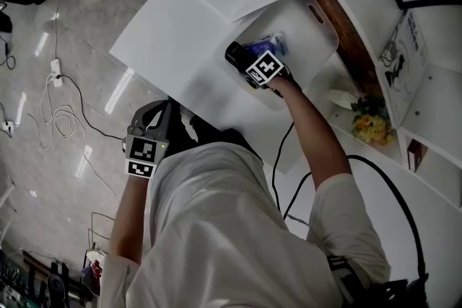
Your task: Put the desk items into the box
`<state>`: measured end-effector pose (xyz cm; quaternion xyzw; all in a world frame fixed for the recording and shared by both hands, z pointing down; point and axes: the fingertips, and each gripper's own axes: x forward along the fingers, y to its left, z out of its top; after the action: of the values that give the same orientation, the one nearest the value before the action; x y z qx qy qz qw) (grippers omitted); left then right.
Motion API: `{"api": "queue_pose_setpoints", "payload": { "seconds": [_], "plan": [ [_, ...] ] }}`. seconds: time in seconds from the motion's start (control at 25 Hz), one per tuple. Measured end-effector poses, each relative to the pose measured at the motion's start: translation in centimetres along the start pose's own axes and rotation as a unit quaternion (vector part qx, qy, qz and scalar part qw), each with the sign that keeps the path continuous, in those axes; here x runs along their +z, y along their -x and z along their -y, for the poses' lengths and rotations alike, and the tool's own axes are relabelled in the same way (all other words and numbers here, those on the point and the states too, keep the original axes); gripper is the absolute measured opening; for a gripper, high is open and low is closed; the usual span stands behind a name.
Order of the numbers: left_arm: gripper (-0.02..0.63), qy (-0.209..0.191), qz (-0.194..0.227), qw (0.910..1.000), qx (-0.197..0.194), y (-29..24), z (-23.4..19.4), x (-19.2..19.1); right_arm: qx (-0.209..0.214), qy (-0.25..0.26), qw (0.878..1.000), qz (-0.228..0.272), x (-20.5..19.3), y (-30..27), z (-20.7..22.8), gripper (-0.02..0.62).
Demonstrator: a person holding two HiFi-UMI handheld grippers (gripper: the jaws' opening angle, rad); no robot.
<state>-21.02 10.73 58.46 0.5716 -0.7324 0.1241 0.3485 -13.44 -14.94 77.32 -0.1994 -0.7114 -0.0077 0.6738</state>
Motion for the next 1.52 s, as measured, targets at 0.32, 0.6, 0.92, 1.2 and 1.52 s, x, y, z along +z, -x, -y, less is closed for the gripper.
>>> {"api": "queue_pose_setpoints", "payload": {
  "seconds": [0.32,0.6,0.92,1.2,1.52],
  "plan": [
    [0.003,-0.006,0.01,0.9999,-0.008,0.3,0.1,0.4,-0.027,0.03,0.998,0.042,1.6,2.4,-0.2,0.276],
    [0.003,-0.031,0.022,0.9985,-0.038,-0.3,0.2,1.6,-0.044,0.005,0.995,0.089,2.6,6.2,-0.3,0.275],
    [0.003,-0.07,0.027,0.9937,-0.083,-1.0,0.8,2.6,-0.095,0.034,0.989,0.112,2.4,11.0,-1.6,0.275],
    [0.003,-0.099,0.03,0.9879,-0.115,-1.6,1.0,4.3,-0.107,0.023,0.985,0.133,1.0,14.5,-3.7,0.267],
    [0.003,-0.158,0.02,0.9722,-0.172,-3.2,2.8,6.0,-0.151,0.027,0.976,0.155,-1.6,18.7,-7.7,0.15]
  ]
}}
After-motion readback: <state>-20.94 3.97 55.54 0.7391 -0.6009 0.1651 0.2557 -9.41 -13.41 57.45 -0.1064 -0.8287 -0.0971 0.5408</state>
